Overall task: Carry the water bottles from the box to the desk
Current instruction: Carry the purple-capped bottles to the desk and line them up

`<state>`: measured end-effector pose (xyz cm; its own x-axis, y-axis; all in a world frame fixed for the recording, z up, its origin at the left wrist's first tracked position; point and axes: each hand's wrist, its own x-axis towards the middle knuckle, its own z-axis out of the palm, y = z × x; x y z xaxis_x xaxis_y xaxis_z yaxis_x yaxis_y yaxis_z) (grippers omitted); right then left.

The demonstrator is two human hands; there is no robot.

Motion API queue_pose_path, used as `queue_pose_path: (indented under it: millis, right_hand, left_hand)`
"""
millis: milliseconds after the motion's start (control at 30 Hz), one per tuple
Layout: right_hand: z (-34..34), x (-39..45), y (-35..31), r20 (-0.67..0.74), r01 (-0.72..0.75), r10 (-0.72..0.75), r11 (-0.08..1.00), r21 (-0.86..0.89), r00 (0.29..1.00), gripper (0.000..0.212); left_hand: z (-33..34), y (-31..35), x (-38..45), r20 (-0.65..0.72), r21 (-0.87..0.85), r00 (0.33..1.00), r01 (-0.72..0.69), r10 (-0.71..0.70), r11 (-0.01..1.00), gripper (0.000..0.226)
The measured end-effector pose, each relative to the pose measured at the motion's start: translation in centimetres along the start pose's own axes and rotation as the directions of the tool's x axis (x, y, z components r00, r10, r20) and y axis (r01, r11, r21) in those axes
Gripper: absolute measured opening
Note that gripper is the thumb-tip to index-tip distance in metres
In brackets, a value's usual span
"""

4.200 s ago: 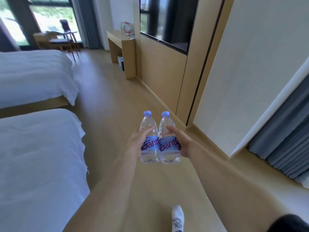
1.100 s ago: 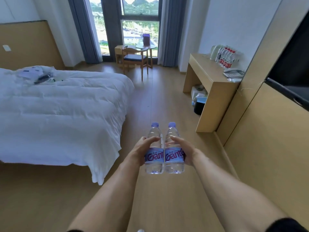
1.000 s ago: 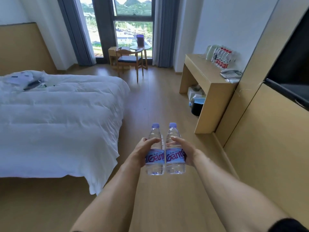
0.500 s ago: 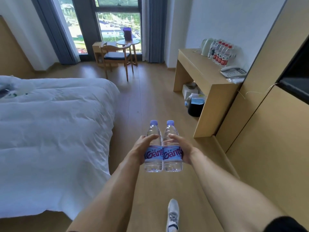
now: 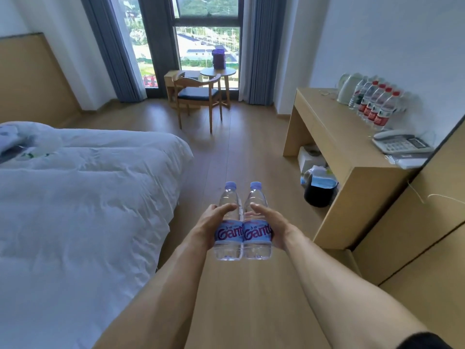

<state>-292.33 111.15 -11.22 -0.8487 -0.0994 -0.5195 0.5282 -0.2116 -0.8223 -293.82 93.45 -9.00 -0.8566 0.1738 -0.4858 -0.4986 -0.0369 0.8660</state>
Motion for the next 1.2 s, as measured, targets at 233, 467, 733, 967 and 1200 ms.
queue_pose_path:
  millis: [233, 467, 733, 967, 1200]
  right_hand:
    - [-3.0, 7.0, -5.4, 0.001, -0.023, 0.023, 0.999, 0.030, 1.000, 0.065]
    - [-5.7, 16.3, -11.0, -0.058, -0.019, 0.023, 0.998, 0.060, 0.998, 0.061]
    - [-7.0, 28.0, -19.3, -0.133, -0.044, 0.059, 0.993, 0.111, 0.989, 0.061]
    - [-7.9, 35.4, -24.4, -0.193, -0.007, 0.039, 0.986, 0.164, 0.980, 0.053]
    - [-10.3, 42.4, -28.9, -0.212, 0.011, 0.024, 0.987, 0.162, 0.977, 0.059]
  left_hand:
    - [2.2, 4.1, 8.6, 0.025, -0.025, 1.000, 0.008, -0.008, 1.000, 0.060]
    - [3.2, 9.0, 20.9, 0.128, -0.004, 0.991, 0.039, -0.038, 0.999, 0.060]
    - [3.1, 17.4, 35.6, 0.221, 0.037, 0.972, 0.076, -0.083, 0.996, 0.054]
    - [3.5, 22.1, 45.1, 0.288, 0.095, 0.948, 0.112, -0.135, 0.989, 0.053]
    - [4.7, 25.1, 53.5, 0.286, 0.115, 0.946, 0.121, -0.150, 0.986, 0.057]
